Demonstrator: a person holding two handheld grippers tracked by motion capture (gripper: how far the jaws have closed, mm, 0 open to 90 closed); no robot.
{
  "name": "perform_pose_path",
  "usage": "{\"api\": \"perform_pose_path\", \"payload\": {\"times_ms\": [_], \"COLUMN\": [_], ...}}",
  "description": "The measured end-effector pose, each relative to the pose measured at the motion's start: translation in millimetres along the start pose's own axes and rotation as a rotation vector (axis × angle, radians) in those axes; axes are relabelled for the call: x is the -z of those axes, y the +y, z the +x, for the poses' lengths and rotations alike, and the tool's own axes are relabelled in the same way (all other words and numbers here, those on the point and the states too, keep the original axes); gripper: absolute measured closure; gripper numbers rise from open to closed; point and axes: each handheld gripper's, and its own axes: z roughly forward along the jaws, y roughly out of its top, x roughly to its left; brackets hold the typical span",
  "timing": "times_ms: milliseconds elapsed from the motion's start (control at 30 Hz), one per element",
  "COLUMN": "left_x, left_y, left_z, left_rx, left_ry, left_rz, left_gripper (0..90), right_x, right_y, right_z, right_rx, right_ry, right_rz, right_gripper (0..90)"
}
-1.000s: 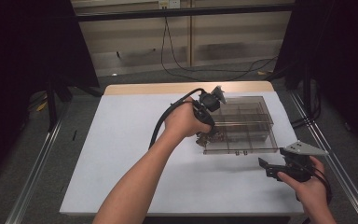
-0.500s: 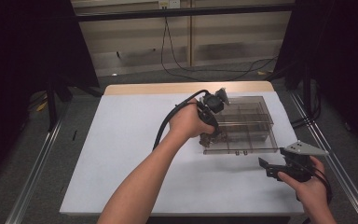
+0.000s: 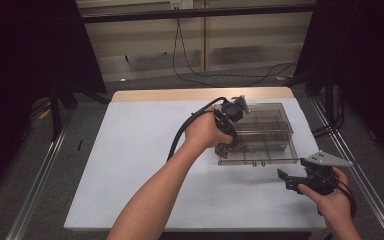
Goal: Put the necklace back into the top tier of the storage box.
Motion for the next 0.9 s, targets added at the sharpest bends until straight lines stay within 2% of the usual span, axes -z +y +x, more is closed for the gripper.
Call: {"api": "perform_pose_path", "payload": {"times_ms": [100, 300, 333, 433, 500, 567, 633, 733, 767, 800, 900], "left_x": [-0.4, 0.9, 0.7, -0.6, -2.6, -4.1, -6.2, -8.1, -9.0, -9.3, -11.5], "left_y": [0.8, 3.6, 3.8, 4.9, 5.3, 6.0, 6.1, 6.8, 6.6, 6.8, 6.2], "left_z": [-0.4, -0.9, -2.1, -2.1, -2.9, -2.0, -2.7, -1.0, -1.5, -0.4, 1.0], "left_rx": [0.006, -0.014, -0.001, -0.016, -0.004, -0.019, -0.004, -0.021, -0.007, -0.020, -0.026], "left_ry": [-0.004, -0.005, -0.006, -0.004, -0.006, -0.006, -0.004, -0.002, -0.005, -0.004, 0.007], "left_rz": [-0.006, -0.009, -0.013, -0.012, -0.009, -0.004, -0.012, -0.014, -0.019, -0.020, -0.036], "left_gripper": [70.8, 70.8, 70.7, 70.7, 70.7, 70.7, 70.7, 70.7, 70.6, 70.6, 70.2], "right_x": [0.1, -0.1, -0.1, 0.1, 0.2, 0.1, 0.0, 0.2, 0.2, 0.2, 0.1], "right_y": [0.0, -0.2, -0.2, -0.1, -0.1, -0.2, -0.2, -0.3, -0.2, -0.2, -0.1], "right_z": [-0.4, -0.7, -0.7, -1.0, -1.0, -1.1, -1.3, -1.2, -1.3, -1.1, -0.8], "right_rx": [0.000, 0.000, -0.001, 0.001, -0.001, 0.000, 0.001, 0.000, 0.000, -0.002, 0.000], "right_ry": [0.000, 0.001, 0.000, -0.001, -0.001, -0.001, 0.000, 0.000, 0.000, 0.000, 0.002], "right_rz": [0.000, 0.001, 0.002, 0.000, 0.000, 0.001, 0.000, -0.001, -0.001, 0.000, 0.001], "right_gripper": [11.9, 11.9, 11.9, 11.9, 11.9, 11.9, 11.9, 11.9, 11.9, 11.9, 12.0]}}
